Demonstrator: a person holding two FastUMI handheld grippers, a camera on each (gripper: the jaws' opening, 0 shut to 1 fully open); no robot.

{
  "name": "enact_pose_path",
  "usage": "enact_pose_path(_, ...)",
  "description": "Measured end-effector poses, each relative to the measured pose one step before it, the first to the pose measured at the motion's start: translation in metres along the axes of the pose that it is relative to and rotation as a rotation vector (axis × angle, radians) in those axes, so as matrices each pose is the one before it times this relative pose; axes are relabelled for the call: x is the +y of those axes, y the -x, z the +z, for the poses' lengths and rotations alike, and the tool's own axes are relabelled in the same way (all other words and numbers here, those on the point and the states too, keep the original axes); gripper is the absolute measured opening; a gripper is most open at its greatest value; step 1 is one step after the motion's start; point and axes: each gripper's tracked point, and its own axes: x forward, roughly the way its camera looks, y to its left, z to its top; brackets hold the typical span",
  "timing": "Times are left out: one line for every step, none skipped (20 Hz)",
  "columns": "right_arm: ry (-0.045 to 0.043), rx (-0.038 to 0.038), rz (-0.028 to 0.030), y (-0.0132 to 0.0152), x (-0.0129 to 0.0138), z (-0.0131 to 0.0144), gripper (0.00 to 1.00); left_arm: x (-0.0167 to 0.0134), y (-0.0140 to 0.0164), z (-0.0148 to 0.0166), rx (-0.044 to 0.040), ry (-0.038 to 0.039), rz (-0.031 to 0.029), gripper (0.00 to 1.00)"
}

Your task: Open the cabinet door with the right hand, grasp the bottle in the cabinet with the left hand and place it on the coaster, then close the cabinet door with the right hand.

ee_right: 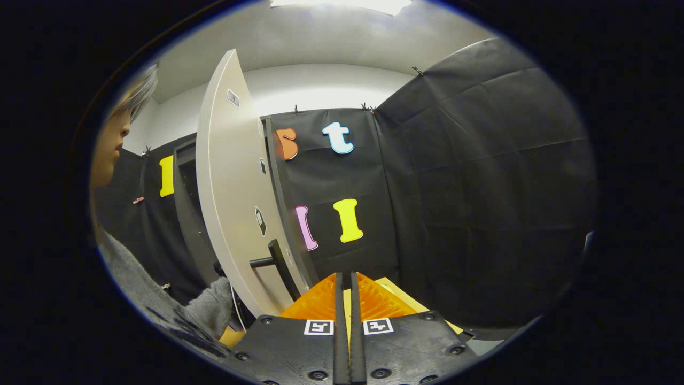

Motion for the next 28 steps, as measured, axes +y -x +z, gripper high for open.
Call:
enact_pose_path(0.00088,-0.00362,0.00719,0.00210,0.00422,0.00193,0.06,-0.00490,0.00778,0.00309,-0.00256,0.02408,-0.02596,0.80)
enact_pose_path(0.00263,-0.00348,0.00650,0.00225,0.00462,-0.00084,0.06,-0.00311,0.00855,0.00417,-0.00612,0.02501,-0.01630,0.79)
enact_pose_path(0.00418,-0.00361,0.00130,0.00395,0.00289,0.00027,0.06,0.00484,0.00286,0.00302,-0.00545,0.01677,-0.00930,0.80)
enact_pose_path(0.00403,-0.00275,0.00055,0.00318,0.00282,-0.00002,0.06,0.00239,0.00626,0.00247,-0.00676,0.00659,-0.00534,0.80)
enact_pose_path(0.00191,-0.00333,0.00484,0.00429,0.00471,0.00002,0.06,0.00353,0.00836,0.00459,-0.00974,0.00102,0.00055,0.80)
enact_pose_path(0.00046,-0.00341,0.01032,0.00267,0.00721,-0.00011,0.06,0.00055,0.01042,0.00005,-0.00685,0.00041,-0.00300,0.80)
enact_pose_path(0.00157,-0.00340,0.01405,0.00359,0.00855,-0.00001,0.06,-0.00116,0.01283,0.00233,-0.00072,0.00284,-0.01091,0.79)
enact_pose_path(0.00654,-0.00612,0.01148,0.00217,0.00829,-0.00019,0.06,-0.00046,0.01443,0.00262,-0.00321,0.00326,-0.01198,0.79)
enact_pose_path(0.01046,-0.00692,0.01098,0.00376,0.00802,0.00169,0.06,0.00088,0.01278,0.00236,-0.00470,0.00161,-0.00775,0.79)
enact_pose_path(0.01037,-0.00366,0.01441,0.00358,0.00945,-0.00033,0.06,0.00115,0.01376,0.00141,0.00101,-0.00233,-0.00105,0.79)
enact_pose_path(0.00717,0.00038,0.01637,0.00302,0.00991,-0.00044,0.06,-0.00084,0.01623,0.00064,0.00346,-0.00444,-0.00066,0.79)
enact_pose_path(0.00660,0.00419,0.01646,0.00294,0.01092,-0.00147,0.06,0.00004,0.01435,-0.00043,0.00093,-0.00132,-0.00177,0.79)
enact_pose_path(0.00624,0.00300,0.01444,0.00516,0.01180,-0.00225,0.06,-0.00099,0.01799,-0.00095,-0.00208,0.00267,-0.00371,0.79)
enact_pose_path(0.00496,0.00282,0.01407,0.00397,0.01094,-0.00133,0.06,-0.00069,0.01580,-0.00144,-0.00060,0.00398,-0.00711,0.79)
enact_pose_path(-0.00259,0.00845,0.01910,0.00436,0.01310,-0.00340,0.06,0.00193,0.01434,-0.00055,0.00660,0.00153,-0.00490,0.79)
enact_pose_path(-0.00657,0.00922,0.02597,0.00276,0.01564,-0.00410,0.05,0.00380,0.01356,-0.00043,0.00522,-0.00039,0.00394,0.79)
enact_pose_path(-0.00573,0.00123,0.03159,0.00297,0.01603,-0.00190,0.05,0.00404,0.01312,-0.00061,0.00045,-0.00076,0.00175,0.79)
enact_pose_path(-0.00686,-0.00344,0.02824,-0.00163,0.01411,-0.00008,0.05,0.00289,0.01266,0.00057,0.00014,0.00090,-0.00068,0.79)
enact_pose_path(-0.00246,0.00611,0.02077,0.00003,0.01214,-0.00397,0.05,0.00242,0.01147,-0.00062,0.00159,0.00447,-0.00286,0.79)
enact_pose_path(0.00156,0.00518,0.00859,-0.00306,0.00694,-0.00449,0.05,0.00141,0.01095,-0.00122,0.00037,0.00673,-0.00649,0.79)
enact_pose_path(0.00930,0.00175,-0.00152,-0.00284,0.00428,-0.00330,0.06,0.00060,0.01077,-0.00001,-0.00117,0.00648,-0.00809,0.79)
enact_pose_path(0.00984,-0.00301,-0.01851,-0.00598,0.00109,-0.00217,0.06,0.00017,0.00659,0.00007,-0.00023,0.00468,-0.00652,0.80)
enact_pose_path(0.00916,-0.00484,-0.03656,-0.00712,-0.00261,-0.00167,0.06,0.00077,0.00877,-0.00322,0.00118,0.00298,-0.00949,0.80)
enact_pose_path(0.01410,-0.00836,-0.02607,-0.00676,0.00176,-0.00499,0.06,-0.00034,0.00964,-0.00457,0.00303,0.00310,-0.00713,0.80)
enact_pose_path(0.01076,-0.00768,-0.00591,-0.00584,0.00482,-0.00402,0.06,0.00047,0.00917,-0.00476,0.00319,0.00668,-0.00276,0.80)
enact_pose_path(0.00198,-0.00585,0.01140,-0.00774,0.01100,-0.00368,0.19,-0.00005,0.00928,-0.00601,0.00498,0.01360,-0.00136,0.80)
enact_pose_path(-0.00749,0.00368,0.03181,-0.00760,0.01200,-0.00580,0.21,-0.00003,0.00689,-0.00758,0.00876,0.01313,0.00171,0.80)
enact_pose_path(-0.00402,0.00596,0.02231,-0.00943,0.00878,-0.00686,0.22,0.00188,0.01007,-0.00664,0.00506,0.00605,0.01191,0.80)
